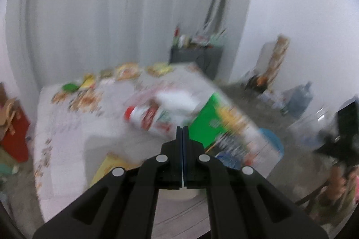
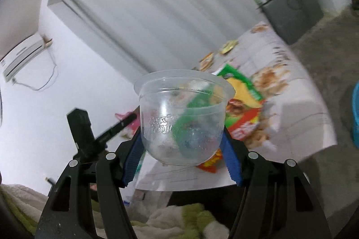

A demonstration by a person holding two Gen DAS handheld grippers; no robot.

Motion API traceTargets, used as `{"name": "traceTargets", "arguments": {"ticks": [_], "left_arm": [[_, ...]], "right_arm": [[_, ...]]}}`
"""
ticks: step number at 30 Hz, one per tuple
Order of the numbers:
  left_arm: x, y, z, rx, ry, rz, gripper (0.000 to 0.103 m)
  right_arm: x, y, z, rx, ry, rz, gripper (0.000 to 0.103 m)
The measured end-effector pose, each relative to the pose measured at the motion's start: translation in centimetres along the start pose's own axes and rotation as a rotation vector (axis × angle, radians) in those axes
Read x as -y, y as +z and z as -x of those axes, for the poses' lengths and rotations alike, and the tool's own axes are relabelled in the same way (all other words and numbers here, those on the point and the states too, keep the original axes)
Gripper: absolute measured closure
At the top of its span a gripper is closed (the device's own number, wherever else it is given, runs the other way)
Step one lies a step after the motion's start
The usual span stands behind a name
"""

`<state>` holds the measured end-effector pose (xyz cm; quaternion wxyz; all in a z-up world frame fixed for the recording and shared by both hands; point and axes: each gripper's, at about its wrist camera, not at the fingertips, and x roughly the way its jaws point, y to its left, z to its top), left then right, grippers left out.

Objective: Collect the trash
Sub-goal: 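Grasp the yellow Enaak biscuit packet with the left tool while right tool holds cup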

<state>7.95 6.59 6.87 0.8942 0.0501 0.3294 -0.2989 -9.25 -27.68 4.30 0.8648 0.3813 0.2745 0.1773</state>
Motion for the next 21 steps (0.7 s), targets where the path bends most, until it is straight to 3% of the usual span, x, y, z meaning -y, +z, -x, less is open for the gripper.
{"name": "traceTargets", "arguments": {"ticks": [3,5,8,15,21], "left_arm": [[-1.3,-2.3,-1.6,-0.099,0.091,-0.001,0.093],[-1.8,-4.0,-2.7,-0.146,0.156,-0.025,0.080],[-2.0,-5.7,-4.4,-0.189,0.228,-0.075,0.072],[-1.2,-7.5,-8.2,-0.229,0.402,-0.274,0.071],[-1.6,-8.4,-10.0,-0.275,0.497,-0.364,0.071]], "right_arm": [[0.2,-0.2,-0.2,-0.007,-0.011,-0.003,0.042],[0.4,-0.4,-0.5,-0.024,-0.007,-0.010,0.042],[1.2,-0.1,-1.3,-0.042,-0.015,-0.023,0.042],[1.7,0.0,-1.4,-0.045,-0.037,-0.047,0.042],[2.3,0.2,-2.0,-0.056,-0.044,-0.059,0.042]]}}
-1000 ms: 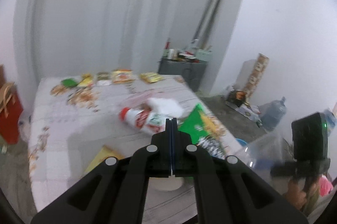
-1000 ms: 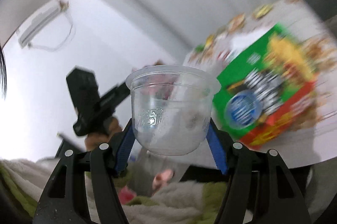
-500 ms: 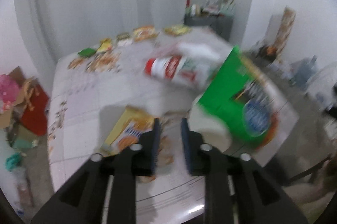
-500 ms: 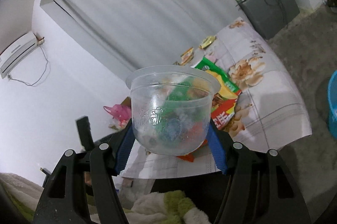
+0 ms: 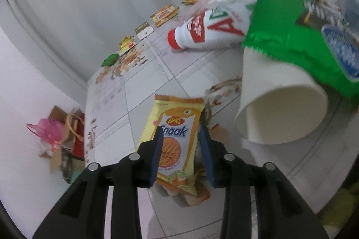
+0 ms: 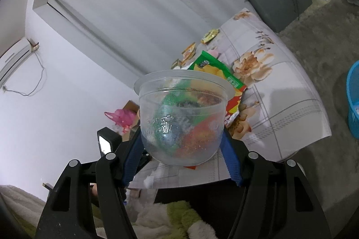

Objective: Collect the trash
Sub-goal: 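Grasp the yellow Enaak biscuit packet with the left tool while right tool holds cup, then carry the biscuit packet to the wastebasket and open the left tool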

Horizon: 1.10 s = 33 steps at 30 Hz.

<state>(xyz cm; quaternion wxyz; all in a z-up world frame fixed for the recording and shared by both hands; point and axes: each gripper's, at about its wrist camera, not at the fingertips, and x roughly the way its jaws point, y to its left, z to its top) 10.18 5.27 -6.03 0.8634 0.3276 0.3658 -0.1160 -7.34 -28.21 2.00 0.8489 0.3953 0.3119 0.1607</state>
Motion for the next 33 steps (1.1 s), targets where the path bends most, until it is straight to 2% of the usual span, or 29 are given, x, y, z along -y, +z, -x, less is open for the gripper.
{"name": "traceTargets", "arguments": {"ticks": [4,6,8,11,13,19,23,28,32,33], "left_arm": [[-0.1,-0.3,-0.7,-0.024,0.013,-0.005,0.073],[-0.1,-0.3,-1.1,-0.035,0.017,-0.008,0.080],[-0.1,-0.3,-1.4,-0.042,0.015,-0.007,0.094],[-0.3,-0.4,-1.5,-0.040,0.002,0.017,0.100],[-0.4,-0.3,-1.3,-0.031,0.000,0.021,0.103],[-1.9,0.3,0.4,0.028,0.006,0.080,0.103],[-3.7,1.3,3.2,0.098,0.015,0.139,0.103],[-5.0,3.9,8.4,0.236,0.011,0.180,0.103],[-4.3,7.3,12.4,0.365,-0.078,0.176,0.103],[-3.7,8.7,13.5,0.400,-0.130,0.165,0.103]], "right_arm": [[0.1,0.0,0.1,0.000,0.000,-0.006,0.042],[0.4,0.1,0.1,-0.001,0.000,-0.011,0.042],[0.5,0.1,0.0,-0.001,0.001,-0.017,0.042],[0.6,0.2,0.1,-0.001,0.001,-0.016,0.042],[0.6,0.2,0.1,-0.001,0.001,-0.015,0.042],[0.7,0.3,0.3,0.003,0.000,-0.013,0.042],[0.8,0.6,1.0,0.026,-0.006,-0.008,0.042],[1.6,1.3,3.1,0.083,-0.027,-0.015,0.042],[3.0,2.1,5.8,0.156,-0.075,-0.044,0.042],[3.4,2.3,6.5,0.174,-0.096,-0.054,0.042]]}}
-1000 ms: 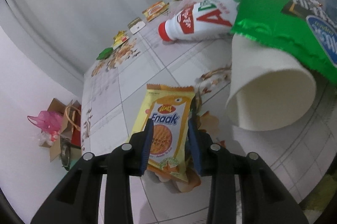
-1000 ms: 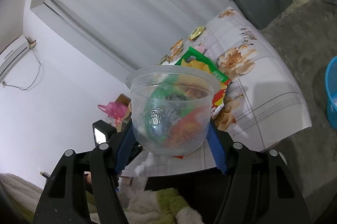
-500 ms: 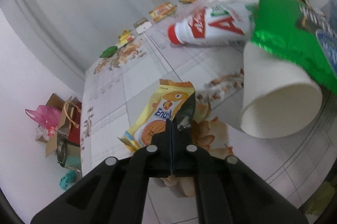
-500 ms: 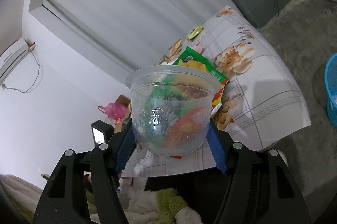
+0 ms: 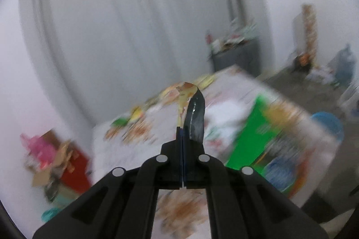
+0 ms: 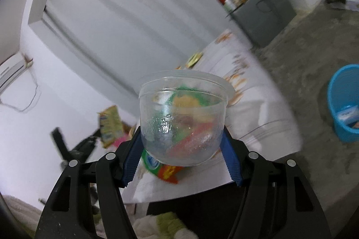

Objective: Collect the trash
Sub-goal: 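Carry the biscuit packet to the wastebasket and open the left tool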

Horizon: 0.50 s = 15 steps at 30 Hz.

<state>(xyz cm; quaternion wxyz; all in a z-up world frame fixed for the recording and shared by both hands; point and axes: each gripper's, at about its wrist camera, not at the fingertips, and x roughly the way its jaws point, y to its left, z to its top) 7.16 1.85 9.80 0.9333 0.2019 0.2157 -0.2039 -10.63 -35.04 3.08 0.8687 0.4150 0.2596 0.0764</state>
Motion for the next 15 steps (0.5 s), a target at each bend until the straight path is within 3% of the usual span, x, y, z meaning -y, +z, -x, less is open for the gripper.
{"name": "traceTargets", "arguments": {"ticks": [5,7,9,11,15], "left_arm": [[5.8,7.2,-1.0,0.022,-0.369,0.007,0.103],[8.6,9.6,-2.2,0.002,-0.464,-0.018,0.103],[12.5,12.0,-4.3,-0.048,-0.571,-0.047,0.103],[17.4,14.1,-7.4,-0.148,-0.680,-0.073,0.103],[26.8,15.6,-12.7,-0.312,-0.770,-0.168,0.103]], "right_arm": [[4.0,1.0,3.2,0.090,-0.205,-0.076,0.042],[6.0,1.1,4.1,0.112,-0.293,-0.115,0.042],[8.1,1.1,4.9,0.127,-0.353,-0.158,0.042],[10.2,1.0,5.4,0.138,-0.397,-0.211,0.042],[14.4,0.5,5.8,0.144,-0.461,-0.313,0.041]]}}
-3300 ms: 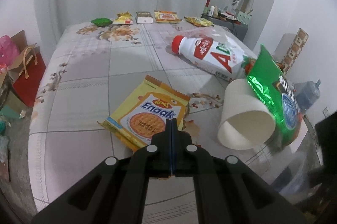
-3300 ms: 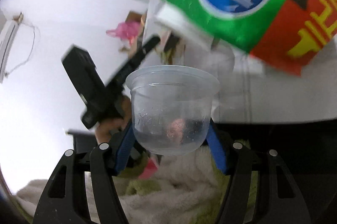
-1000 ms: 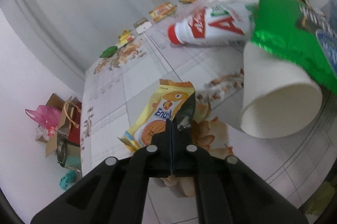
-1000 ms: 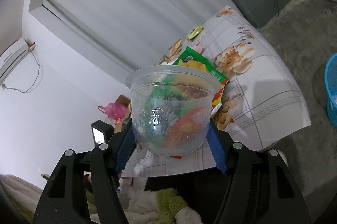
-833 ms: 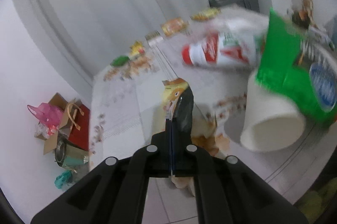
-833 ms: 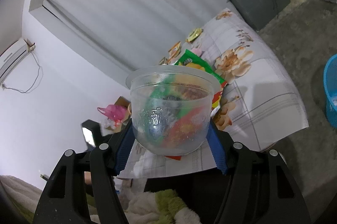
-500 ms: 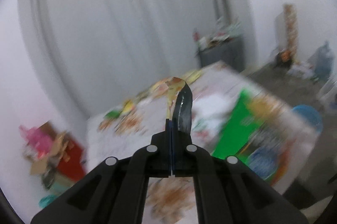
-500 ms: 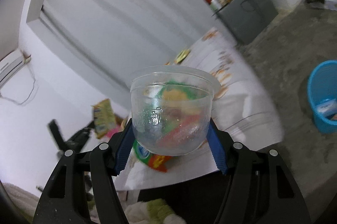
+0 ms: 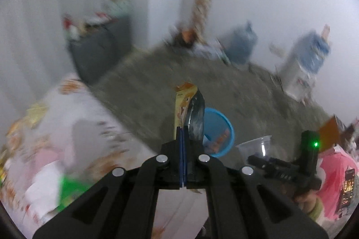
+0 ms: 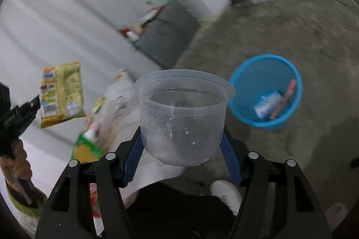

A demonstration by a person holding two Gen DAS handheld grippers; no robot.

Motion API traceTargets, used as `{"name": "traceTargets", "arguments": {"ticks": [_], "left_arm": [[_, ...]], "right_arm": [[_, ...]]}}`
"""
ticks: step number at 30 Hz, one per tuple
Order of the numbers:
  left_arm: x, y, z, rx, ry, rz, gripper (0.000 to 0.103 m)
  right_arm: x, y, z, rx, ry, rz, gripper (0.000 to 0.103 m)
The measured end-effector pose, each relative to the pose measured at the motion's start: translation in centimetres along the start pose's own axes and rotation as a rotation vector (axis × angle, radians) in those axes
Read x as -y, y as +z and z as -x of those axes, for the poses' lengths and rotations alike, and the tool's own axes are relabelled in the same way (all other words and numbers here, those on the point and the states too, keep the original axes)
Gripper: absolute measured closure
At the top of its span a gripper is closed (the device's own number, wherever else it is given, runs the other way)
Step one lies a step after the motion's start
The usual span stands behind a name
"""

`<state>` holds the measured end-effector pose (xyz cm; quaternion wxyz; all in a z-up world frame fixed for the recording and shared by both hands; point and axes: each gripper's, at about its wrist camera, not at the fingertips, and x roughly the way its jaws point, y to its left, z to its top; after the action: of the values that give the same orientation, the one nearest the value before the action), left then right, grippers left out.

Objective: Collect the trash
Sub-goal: 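Carry the biscuit packet to the wastebasket and open the left tool, then move both tools back to the table toward the green chip bag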

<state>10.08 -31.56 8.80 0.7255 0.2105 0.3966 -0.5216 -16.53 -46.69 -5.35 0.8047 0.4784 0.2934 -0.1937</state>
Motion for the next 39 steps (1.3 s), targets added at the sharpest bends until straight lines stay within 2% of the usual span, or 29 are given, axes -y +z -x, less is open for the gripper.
{"name": "traceTargets", "arguments": {"ticks": [2,7,12,13,14,15,17,20,25,28,31,33,35,39], "left_arm": [[2.0,2.0,-5.4,-0.084,-0.035,-0.009,0.103],[6.6,4.8,-15.8,-0.203,-0.088,-0.031,0.103],[10.4,5.9,-23.3,-0.249,-0.087,-0.068,0.101],[11.3,6.1,-24.6,-0.257,-0.083,-0.086,0.095],[11.4,6.2,-25.3,-0.257,-0.083,-0.091,0.090],[11.5,6.0,-25.4,-0.255,-0.085,-0.091,0.078],[11.6,6.2,-25.6,-0.232,-0.099,-0.083,0.073],[11.7,6.3,-24.5,-0.195,-0.122,-0.075,0.061],[11.3,6.4,-21.9,-0.169,-0.111,-0.093,0.053],[9.9,6.0,-18.6,-0.160,-0.125,-0.074,0.047],[7.4,5.4,-13.2,-0.133,-0.138,-0.043,0.041],[5.1,4.6,-8.5,-0.080,-0.121,-0.011,0.035],[2.5,3.3,-3.6,-0.014,-0.084,0.023,0.032],[-3.9,-1.0,7.3,0.143,0.021,0.149,0.023]], "right_arm": [[1.7,0.4,-1.1,-0.005,-0.050,-0.035,0.041],[4.7,1.9,-4.2,-0.023,-0.123,-0.095,0.041],[7.4,4.2,-8.0,0.015,-0.223,-0.106,0.037],[7.9,4.6,-8.8,0.014,-0.247,-0.100,0.030],[8.5,4.9,-9.7,0.009,-0.284,-0.095,0.027],[9.0,5.0,-10.3,0.002,-0.322,-0.099,0.026],[10.1,5.1,-10.8,-0.009,-0.355,-0.131,0.026],[10.7,4.5,-9.5,0.009,-0.343,-0.166,0.025],[9.3,3.6,-6.8,0.067,-0.322,-0.159,0.023],[8.3,4.3,-6.2,0.090,-0.307,-0.133,0.023],[6.0,4.2,-4.7,0.104,-0.268,-0.060,0.023],[4.3,4.1,-3.7,0.114,-0.224,0.007,0.022],[2.5,3.9,-2.8,0.121,-0.168,0.068,0.022],[-0.7,3.8,-2.3,0.094,-0.045,0.112,0.021]]}}
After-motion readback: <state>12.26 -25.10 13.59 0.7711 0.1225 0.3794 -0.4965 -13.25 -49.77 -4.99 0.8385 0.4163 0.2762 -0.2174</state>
